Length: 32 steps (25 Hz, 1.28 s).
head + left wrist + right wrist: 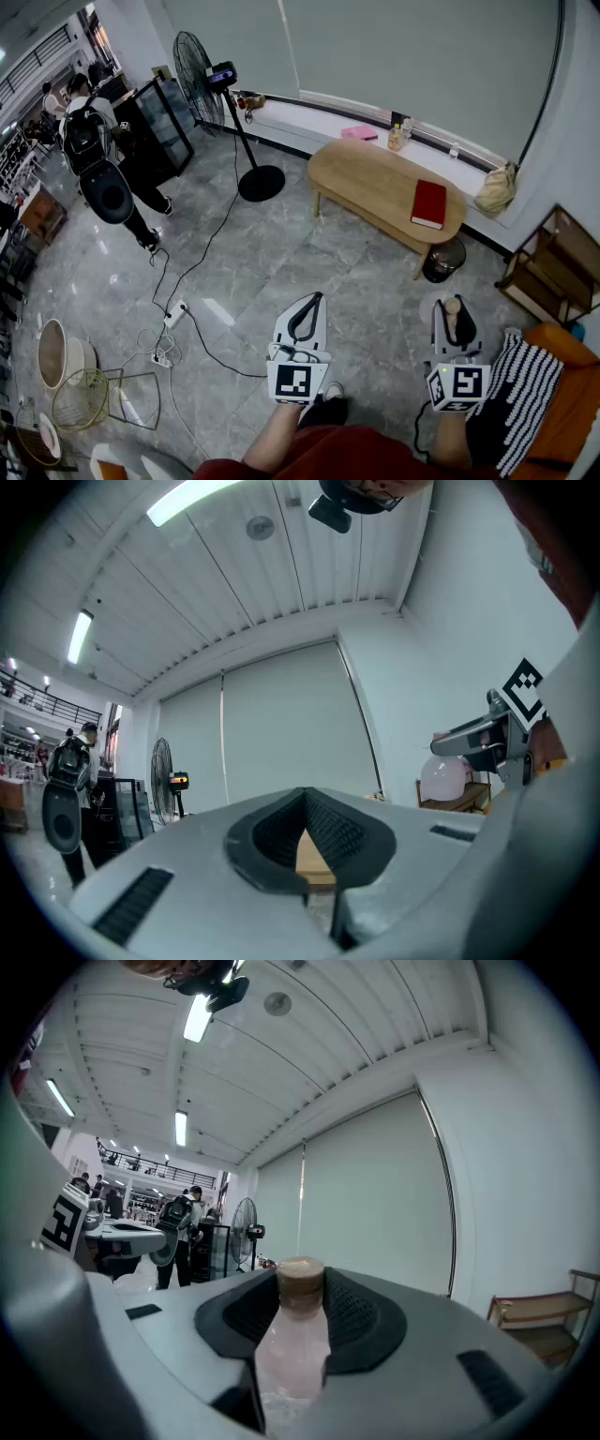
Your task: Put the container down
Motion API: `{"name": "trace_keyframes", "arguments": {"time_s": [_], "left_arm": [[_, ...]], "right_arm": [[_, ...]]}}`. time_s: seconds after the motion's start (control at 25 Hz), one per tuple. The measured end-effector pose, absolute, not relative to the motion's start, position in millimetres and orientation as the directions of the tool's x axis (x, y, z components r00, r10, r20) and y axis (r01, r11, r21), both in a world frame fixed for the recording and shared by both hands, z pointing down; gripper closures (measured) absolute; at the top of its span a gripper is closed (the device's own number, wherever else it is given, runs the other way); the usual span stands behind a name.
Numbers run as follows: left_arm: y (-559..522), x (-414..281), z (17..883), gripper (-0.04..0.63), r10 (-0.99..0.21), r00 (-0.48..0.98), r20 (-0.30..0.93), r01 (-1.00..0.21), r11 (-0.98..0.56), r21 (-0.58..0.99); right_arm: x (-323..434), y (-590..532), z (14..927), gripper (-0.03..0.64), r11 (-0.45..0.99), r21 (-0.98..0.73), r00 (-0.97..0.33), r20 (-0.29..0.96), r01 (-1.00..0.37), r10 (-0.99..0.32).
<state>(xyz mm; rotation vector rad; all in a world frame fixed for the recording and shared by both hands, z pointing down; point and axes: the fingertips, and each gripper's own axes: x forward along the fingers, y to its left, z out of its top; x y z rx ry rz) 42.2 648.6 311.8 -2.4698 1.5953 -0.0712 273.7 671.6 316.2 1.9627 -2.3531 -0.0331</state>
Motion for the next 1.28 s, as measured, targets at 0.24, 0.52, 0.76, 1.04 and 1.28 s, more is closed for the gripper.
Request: {"name": "trace_keyframes", "arguments": {"time_s": [0.24, 0.52, 0.76, 1.04, 1.28], "left_arm": [[729, 55, 317, 0.591, -0.919, 0.393, -0.033, -0.906, -0.381, -0.181], [785, 70, 314, 0.591, -0.911, 0.411, -0.037, -0.895, -0.396, -0.206], [796, 74, 312, 0.591, -0.909, 0.414, -0.055, -0.897, -0.397, -0.196], [768, 58, 319, 0.591, -0.907, 0.417, -0.063, -0.897, -0.4, -0.187], [713, 36, 319, 0.591, -0.907, 0.413, -0.076, -0.902, -0.397, -0.167]], "right_arm": [[294, 744, 320, 0.476, 0.179, 0.073, -0.177, 0.043, -0.981, -0.983], [301, 799, 323, 0.476, 0.18, 0.073, -0.179, 0.027, -0.981, -0.984], [307, 808, 325, 0.476, 0.175, 0.05, -0.174, 0.027, -0.983, -0.984], [287, 780, 331, 0.476, 0.181, 0.071, -0.18, 0.033, -0.981, -0.983], [264, 726, 322, 0.476, 0.188, 0.096, -0.185, 0.036, -0.977, -0.982]]}}
